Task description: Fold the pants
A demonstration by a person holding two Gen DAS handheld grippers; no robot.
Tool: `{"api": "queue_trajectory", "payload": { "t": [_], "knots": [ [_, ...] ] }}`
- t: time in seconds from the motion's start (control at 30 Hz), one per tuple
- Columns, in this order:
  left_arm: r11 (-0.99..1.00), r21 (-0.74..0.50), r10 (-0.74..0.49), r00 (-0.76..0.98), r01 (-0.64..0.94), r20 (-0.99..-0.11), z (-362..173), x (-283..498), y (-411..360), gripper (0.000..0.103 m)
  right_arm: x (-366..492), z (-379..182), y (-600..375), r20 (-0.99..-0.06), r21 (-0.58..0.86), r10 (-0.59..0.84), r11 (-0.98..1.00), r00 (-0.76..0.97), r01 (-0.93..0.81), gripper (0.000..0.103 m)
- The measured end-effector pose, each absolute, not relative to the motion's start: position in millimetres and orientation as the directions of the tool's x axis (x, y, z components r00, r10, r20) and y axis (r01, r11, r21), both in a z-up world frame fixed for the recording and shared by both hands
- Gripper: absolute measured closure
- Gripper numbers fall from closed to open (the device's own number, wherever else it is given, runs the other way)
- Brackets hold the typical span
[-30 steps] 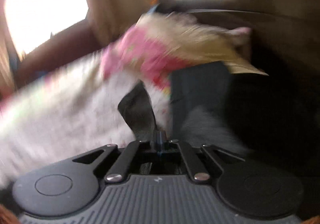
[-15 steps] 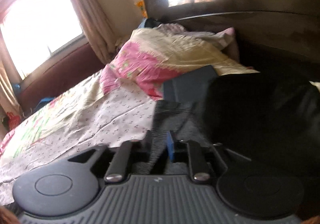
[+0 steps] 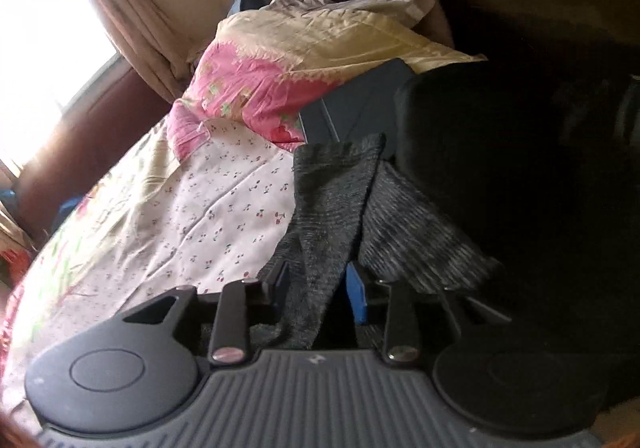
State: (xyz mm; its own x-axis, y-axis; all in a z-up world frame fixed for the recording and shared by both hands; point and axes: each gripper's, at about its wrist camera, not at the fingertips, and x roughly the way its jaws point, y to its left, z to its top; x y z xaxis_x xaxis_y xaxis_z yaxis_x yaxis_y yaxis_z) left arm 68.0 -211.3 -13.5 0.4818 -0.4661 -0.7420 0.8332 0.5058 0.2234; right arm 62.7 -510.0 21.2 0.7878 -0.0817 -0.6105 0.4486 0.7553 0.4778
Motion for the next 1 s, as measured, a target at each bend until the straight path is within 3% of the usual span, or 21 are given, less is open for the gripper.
{"api": "queue_trajectory", "payload": {
  "t": [0.27, 0.37, 0.4, 0.43, 0.6, 0.7, 0.8, 0.83, 0.9, 0.97, 1.0],
  "knots": [
    [0.515, 0.223, -0.466, 0.488, 0.828, -0.738, -14.7, 68.4, -214.7, 0.064, 99.7, -0.4, -513.3, -0.654, 0.493, -0.036, 0.737, 0.755, 0.462, 0.069],
    [0.511, 0.223, -0.463, 0.484, 0.830, -0.742, -14.1, 69.2, -215.0, 0.064, 113.9, -6.7, -517.8, -0.636, 0.489, -0.067, 0.735, 0.769, 0.469, 0.080],
    [0.510, 0.224, -0.463, 0.484, 0.831, -0.743, -14.1, 69.1, -215.1, 0.064, 115.7, -7.0, -521.5, -0.629, 0.514, -0.049, 0.723, 0.776, 0.462, 0.090],
    [0.509, 0.224, -0.463, 0.485, 0.831, -0.742, -13.9, 68.8, -214.7, 0.064, 112.9, -3.9, -524.3, -0.612, 0.540, -0.033, 0.714, 0.791, 0.447, 0.099],
    [0.516, 0.217, -0.473, 0.487, 0.829, -0.735, -15.2, 68.9, -212.7, 0.064, 42.6, 37.3, -517.3, -0.412, 0.609, -0.049, 0.728, 0.910, 0.315, 0.099],
    [0.517, 0.215, -0.474, 0.486, 0.829, -0.734, -15.6, 69.2, -212.0, 0.064, 1.7, 40.1, -509.6, -0.389, 0.600, -0.090, 0.731, 0.917, 0.326, 0.099],
    [0.510, 0.230, -0.467, 0.491, 0.829, -0.735, -15.4, 67.4, -213.6, 0.064, 7.1, 20.4, -510.2, -0.485, 0.490, -0.149, 0.769, 0.862, 0.410, 0.093],
    [0.509, 0.234, -0.463, 0.493, 0.828, -0.736, -14.8, 66.4, -214.1, 0.063, 12.4, 13.9, -513.7, -0.519, 0.514, -0.110, 0.752, 0.848, 0.412, 0.093],
    [0.509, 0.238, -0.458, 0.495, 0.827, -0.738, -14.5, 65.9, -214.6, 0.063, 7.3, 8.8, -518.2, -0.501, 0.600, -0.046, 0.702, 0.864, 0.384, 0.090],
    [0.507, 0.239, -0.458, 0.494, 0.828, -0.740, -15.0, 66.6, -214.8, 0.062, -3.0, 14.2, -515.3, -0.481, 0.609, -0.053, 0.698, 0.875, 0.377, 0.075],
    [0.507, 0.239, -0.458, 0.494, 0.828, -0.739, -14.9, 66.9, -214.5, 0.062, -8.4, 15.5, -513.3, -0.471, 0.613, -0.048, 0.700, 0.881, 0.366, 0.057]
  ]
}}
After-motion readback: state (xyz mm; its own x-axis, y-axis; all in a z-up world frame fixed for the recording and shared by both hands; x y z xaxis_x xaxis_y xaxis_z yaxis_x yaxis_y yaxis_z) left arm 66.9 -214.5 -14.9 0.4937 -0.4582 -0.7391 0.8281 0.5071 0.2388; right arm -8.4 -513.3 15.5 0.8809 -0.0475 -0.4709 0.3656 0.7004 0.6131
